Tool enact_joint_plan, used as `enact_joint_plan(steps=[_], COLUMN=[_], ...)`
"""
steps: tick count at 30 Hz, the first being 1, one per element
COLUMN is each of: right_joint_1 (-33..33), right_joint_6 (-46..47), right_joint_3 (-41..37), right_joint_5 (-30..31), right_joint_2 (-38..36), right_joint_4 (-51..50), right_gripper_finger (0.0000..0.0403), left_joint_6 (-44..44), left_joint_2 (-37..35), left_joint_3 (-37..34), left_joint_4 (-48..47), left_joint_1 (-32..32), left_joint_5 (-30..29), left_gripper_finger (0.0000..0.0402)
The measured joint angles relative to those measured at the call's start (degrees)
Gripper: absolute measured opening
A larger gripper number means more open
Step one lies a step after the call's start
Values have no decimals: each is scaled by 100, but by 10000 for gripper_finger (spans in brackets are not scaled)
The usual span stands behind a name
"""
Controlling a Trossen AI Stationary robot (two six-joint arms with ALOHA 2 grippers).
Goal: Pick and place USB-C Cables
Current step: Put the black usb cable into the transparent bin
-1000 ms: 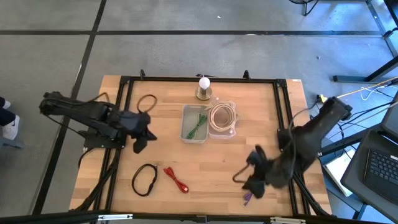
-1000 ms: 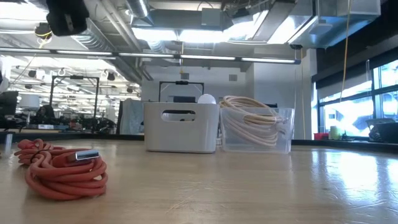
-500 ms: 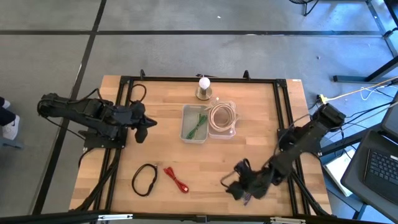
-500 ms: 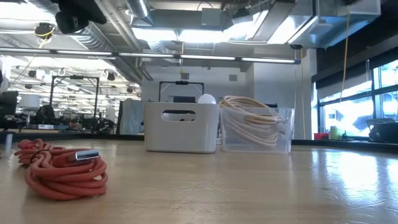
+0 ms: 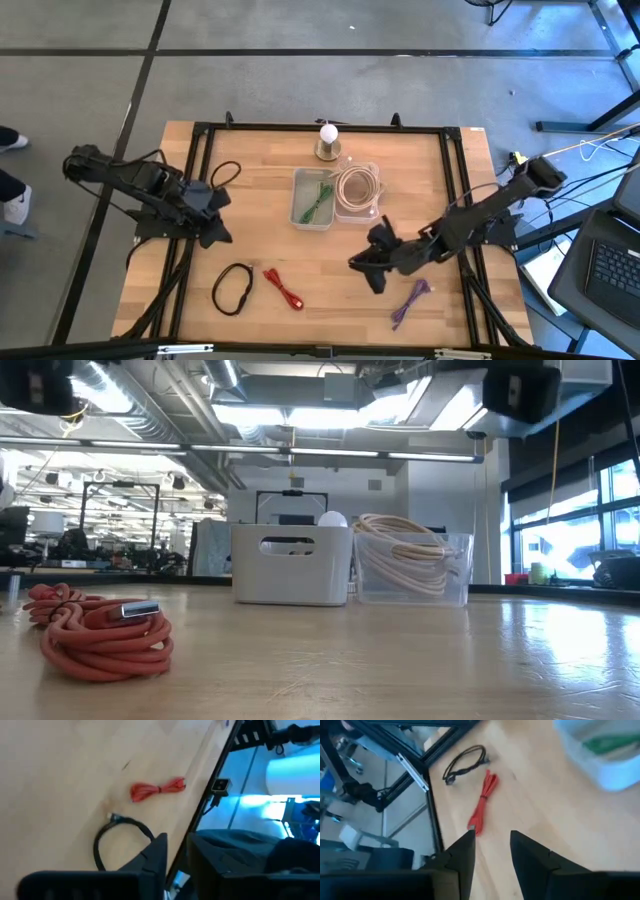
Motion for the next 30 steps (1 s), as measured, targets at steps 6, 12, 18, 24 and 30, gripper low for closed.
enact_joint_plan(steps=[6,12,18,24,30], right_joint_1=[-143,-217,-216,-216,-216], right_joint_6=[-545,-1069,-1819,-2159,-2301], right_joint_3=[0,0,2,2,2], right_joint_5=[29,279,476,474,311], right_joint_2=[-832,-1633,-2166,-2461,-2522], right_joint_4=[-546,-890,-876,-870,-872], right_gripper_finger=[117,117,116,116,116], left_joint_6=[-1129,-2168,-2497,-2721,-2779], left_joint_2=[351,1012,1903,2808,3488], left_joint_3=[-196,-579,-745,-750,-754], left_joint_4=[3,484,2077,2507,2982], left_joint_1=[-883,-1580,-1915,-2042,-2051], left_joint_5=[-180,-151,-225,-144,-6], left_gripper_finger=[128,155,159,159,160])
